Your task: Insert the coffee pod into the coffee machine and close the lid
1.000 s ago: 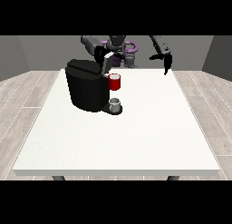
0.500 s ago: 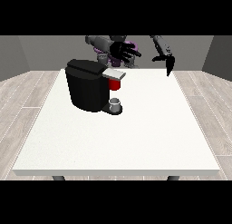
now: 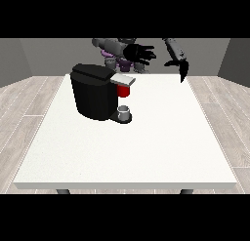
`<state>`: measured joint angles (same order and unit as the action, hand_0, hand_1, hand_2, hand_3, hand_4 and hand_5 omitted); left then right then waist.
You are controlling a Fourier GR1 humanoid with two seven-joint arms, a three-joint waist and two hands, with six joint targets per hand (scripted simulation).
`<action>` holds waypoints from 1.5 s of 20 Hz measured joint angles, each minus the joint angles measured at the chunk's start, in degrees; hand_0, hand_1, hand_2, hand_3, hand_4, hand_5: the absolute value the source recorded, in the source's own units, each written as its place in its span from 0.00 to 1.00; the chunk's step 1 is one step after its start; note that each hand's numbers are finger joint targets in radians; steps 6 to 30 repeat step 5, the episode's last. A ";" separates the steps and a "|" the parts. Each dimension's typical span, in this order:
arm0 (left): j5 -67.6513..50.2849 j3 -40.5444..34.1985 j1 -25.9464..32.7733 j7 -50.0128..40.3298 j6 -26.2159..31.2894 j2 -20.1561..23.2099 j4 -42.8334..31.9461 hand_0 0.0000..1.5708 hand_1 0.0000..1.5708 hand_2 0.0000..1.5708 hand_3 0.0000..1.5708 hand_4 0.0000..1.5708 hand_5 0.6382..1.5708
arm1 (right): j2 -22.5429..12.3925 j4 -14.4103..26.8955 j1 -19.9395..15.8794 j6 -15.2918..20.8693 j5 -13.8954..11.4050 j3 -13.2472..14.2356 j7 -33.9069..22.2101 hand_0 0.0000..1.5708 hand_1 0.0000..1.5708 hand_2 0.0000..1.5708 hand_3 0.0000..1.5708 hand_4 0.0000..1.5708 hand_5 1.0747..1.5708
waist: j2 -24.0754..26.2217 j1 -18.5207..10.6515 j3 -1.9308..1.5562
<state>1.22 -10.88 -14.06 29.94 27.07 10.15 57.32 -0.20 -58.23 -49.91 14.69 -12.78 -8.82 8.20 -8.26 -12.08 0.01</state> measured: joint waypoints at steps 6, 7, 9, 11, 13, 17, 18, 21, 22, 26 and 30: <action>0.73 0.86 0.13 1.24 -0.52 -0.98 -1.29 0.00 0.00 0.00 0.00 0.11 1.00 | 0.14 -2.15 5.37 -2.27 2.93 -8.15 4.65 0.00 0.00 0.00 0.00 0.29 1.00 | 0.98 0.11 0.00; 0.73 0.86 0.13 1.24 -0.52 -0.98 -1.29 0.00 0.00 0.00 0.00 0.11 1.00 | 0.14 -2.15 5.37 -2.27 2.93 -8.15 4.65 0.00 0.00 0.00 0.00 0.29 1.00 | 0.98 0.11 0.00; 0.73 0.86 0.13 1.24 -0.52 -0.98 -1.29 0.00 0.00 0.00 0.00 0.11 1.00 | 0.14 -2.15 5.37 -2.27 2.93 -8.15 4.65 0.00 0.00 0.00 0.00 0.29 1.00 | 0.98 0.11 0.00; 0.73 0.86 0.13 1.24 -0.52 -0.98 -1.29 0.00 0.00 0.00 0.00 0.11 1.00 | 0.14 -2.15 5.37 -2.27 2.93 -8.15 4.65 0.00 0.00 0.00 0.00 0.29 1.00 | 0.98 0.11 0.00; 0.73 0.86 0.13 1.24 -0.52 -0.98 -1.29 0.00 0.00 0.00 0.00 0.11 1.00 | 0.14 -2.15 5.37 -2.27 2.93 -8.15 4.65 0.00 0.00 0.00 0.00 0.29 1.00 | 0.98 0.11 0.00; 0.73 0.86 0.13 1.24 -0.52 -0.98 -1.29 0.00 0.00 0.00 0.00 0.11 1.00 | 0.14 -2.15 5.37 -2.27 2.93 -8.15 4.65 0.00 0.00 0.00 0.00 0.29 1.00 | 0.98 0.11 0.00; 0.73 0.86 0.13 1.24 -0.52 -0.98 -1.29 0.00 0.00 0.00 0.00 0.11 1.00 | 0.14 -2.15 5.37 -2.27 2.93 -8.15 4.65 0.00 0.00 0.00 0.00 0.29 1.00 | 0.98 0.11 0.00; 0.73 0.86 0.13 1.24 -0.52 -0.98 -1.29 0.00 0.00 0.00 0.00 0.11 1.00 | 0.14 -2.15 5.37 -2.27 2.93 -8.15 4.65 0.00 0.00 0.00 0.00 0.29 1.00 | 0.98 0.11 0.00; 0.73 0.86 0.13 1.24 -0.52 -0.98 -1.29 0.00 0.00 0.00 0.00 0.11 1.00 | 0.14 -2.15 5.37 -2.27 2.93 -8.15 4.65 0.00 0.00 0.00 0.00 0.29 1.00 | 0.98 0.11 0.00; 0.73 0.86 0.13 1.24 -0.52 -0.98 -1.29 0.00 0.00 0.00 0.00 0.11 1.00 | 0.14 -2.15 5.37 -2.27 2.93 -8.15 4.65 0.00 0.00 0.00 0.00 0.29 1.00 | 0.98 0.11 0.00; 0.73 0.86 0.13 1.24 -0.52 -0.98 -1.29 0.00 0.00 0.00 0.00 0.11 1.00 | 0.14 -2.15 5.37 -2.27 2.93 -8.15 4.65 0.00 0.00 0.00 0.00 0.29 1.00 | 0.98 0.11 0.00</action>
